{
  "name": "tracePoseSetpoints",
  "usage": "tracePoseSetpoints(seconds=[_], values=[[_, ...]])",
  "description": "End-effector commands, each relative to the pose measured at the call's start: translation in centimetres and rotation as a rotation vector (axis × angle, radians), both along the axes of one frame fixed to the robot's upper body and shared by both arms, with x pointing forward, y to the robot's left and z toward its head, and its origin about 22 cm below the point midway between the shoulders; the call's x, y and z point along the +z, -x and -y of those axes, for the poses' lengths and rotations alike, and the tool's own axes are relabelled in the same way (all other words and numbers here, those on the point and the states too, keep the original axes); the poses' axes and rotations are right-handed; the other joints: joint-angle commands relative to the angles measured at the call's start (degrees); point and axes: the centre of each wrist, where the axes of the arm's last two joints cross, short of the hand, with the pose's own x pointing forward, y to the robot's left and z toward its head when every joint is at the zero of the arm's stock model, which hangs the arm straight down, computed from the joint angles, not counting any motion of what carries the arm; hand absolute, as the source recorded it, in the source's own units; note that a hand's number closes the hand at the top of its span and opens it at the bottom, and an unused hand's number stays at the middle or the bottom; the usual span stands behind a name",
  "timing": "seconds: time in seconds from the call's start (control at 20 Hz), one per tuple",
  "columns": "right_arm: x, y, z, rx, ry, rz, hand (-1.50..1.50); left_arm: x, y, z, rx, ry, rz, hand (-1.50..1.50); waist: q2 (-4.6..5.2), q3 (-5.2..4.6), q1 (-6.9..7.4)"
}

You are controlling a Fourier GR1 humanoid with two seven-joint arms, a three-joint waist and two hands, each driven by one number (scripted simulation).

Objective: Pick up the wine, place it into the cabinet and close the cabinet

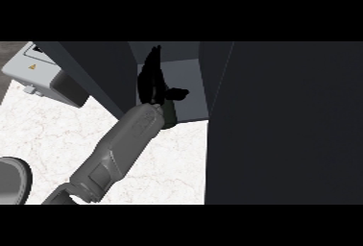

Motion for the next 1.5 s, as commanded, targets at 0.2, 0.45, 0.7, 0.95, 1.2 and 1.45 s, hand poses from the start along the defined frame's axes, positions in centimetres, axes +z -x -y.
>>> tracePoseSetpoints(seconds=[0.2, 0.45, 0.7, 0.95, 1.2, 1.45], values=[[1.3, 0.8, 0.1, 0.016, -0.042, 0.015, -1.50, -0.2, 0.3, -0.7, -0.045, 0.147, 0.113, -1.50, -0.46, -0.01, 1.09], [2.0, 2.0, 0.0, 0.017, -0.044, -0.005, -1.50, 0.7, -0.1, -0.7, -0.051, 0.238, 0.186, -1.50, -0.86, 0.00, 1.34], [2.4, 1.8, -0.5, 0.016, -0.053, 0.004, -1.50, 1.2, 0.3, -0.4, -0.042, 0.356, 0.246, -1.50, -1.26, 0.03, 2.35], [2.0, 2.1, -0.3, -0.005, -0.061, -0.020, -1.50, 1.3, 1.0, -0.1, -0.123, 0.479, 0.270, -1.50, -1.61, 0.09, 3.29], [3.0, 2.5, -0.5, -0.035, -0.028, -0.019, -1.50, 1.4, 2.0, 0.5, -0.190, 0.560, 0.279, -1.50, -1.96, 0.12, 4.36], [4.2, 3.1, -1.1, -0.037, -0.045, -0.006, -1.50, 1.5, 3.5, 1.4, -0.273, 0.570, 0.280, -1.50, -2.31, 0.14, 5.79]])
